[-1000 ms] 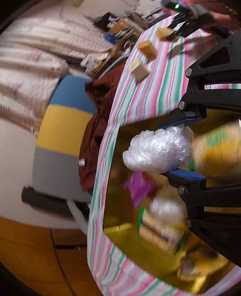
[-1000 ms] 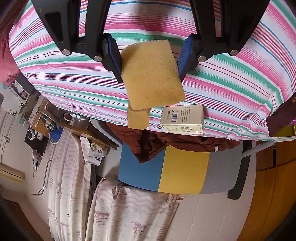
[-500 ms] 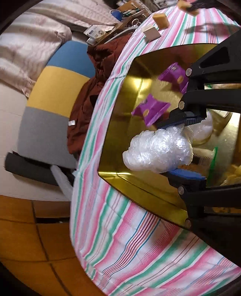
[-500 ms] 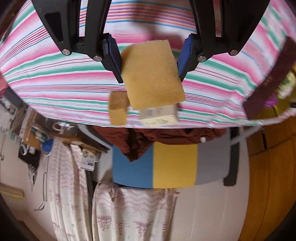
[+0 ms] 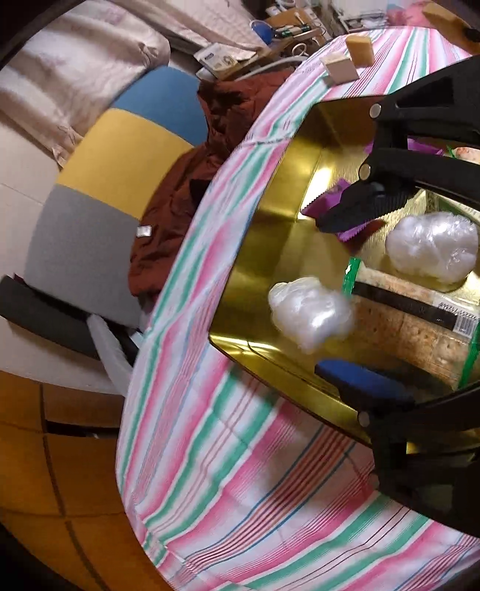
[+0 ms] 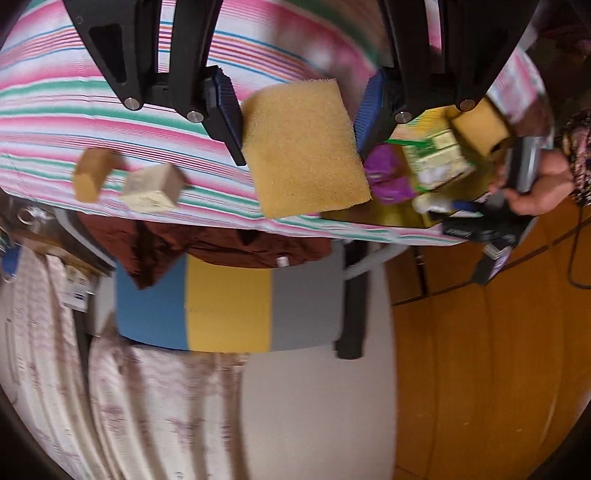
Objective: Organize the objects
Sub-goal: 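Carry the sponge over the gold tray with the right tool and release it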
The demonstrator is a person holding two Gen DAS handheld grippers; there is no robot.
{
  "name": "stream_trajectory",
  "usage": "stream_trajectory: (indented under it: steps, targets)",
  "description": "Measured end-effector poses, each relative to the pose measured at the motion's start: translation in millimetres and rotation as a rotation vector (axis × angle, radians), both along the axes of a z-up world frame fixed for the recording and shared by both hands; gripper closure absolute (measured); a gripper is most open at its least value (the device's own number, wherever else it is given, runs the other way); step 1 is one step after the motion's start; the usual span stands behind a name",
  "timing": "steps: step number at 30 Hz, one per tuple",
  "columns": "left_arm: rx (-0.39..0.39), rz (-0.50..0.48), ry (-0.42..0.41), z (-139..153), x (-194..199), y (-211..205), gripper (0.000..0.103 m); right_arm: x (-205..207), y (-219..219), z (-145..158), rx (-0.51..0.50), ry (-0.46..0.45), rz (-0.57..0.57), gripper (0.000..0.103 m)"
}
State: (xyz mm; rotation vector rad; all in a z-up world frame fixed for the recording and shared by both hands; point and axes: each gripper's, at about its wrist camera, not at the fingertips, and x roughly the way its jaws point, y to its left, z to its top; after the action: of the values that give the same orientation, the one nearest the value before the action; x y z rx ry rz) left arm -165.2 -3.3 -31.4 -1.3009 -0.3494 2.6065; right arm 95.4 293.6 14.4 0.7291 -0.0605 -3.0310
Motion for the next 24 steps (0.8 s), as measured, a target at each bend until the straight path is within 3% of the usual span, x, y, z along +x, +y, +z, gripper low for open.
stream_trajectory:
  steps: [7, 11, 14, 24]
  targets:
    - [0.051, -0.014, 0.102, 16, 39, -6, 0.017, -11, -16, -10, -0.035, -0.049, 0.056, 0.047]
    - [0.054, 0.038, 0.169, 22, 71, -20, 0.008, -22, -22, -11, -0.070, -0.083, 0.080, 0.047]
    - [0.029, 0.075, 0.200, 24, 92, -30, 0.008, -34, -33, -12, -0.118, -0.118, 0.125, 0.048]
    - [-0.049, 0.134, 0.196, 16, 129, -59, 0.005, -80, -117, -9, -0.098, -0.190, 0.340, 0.047]
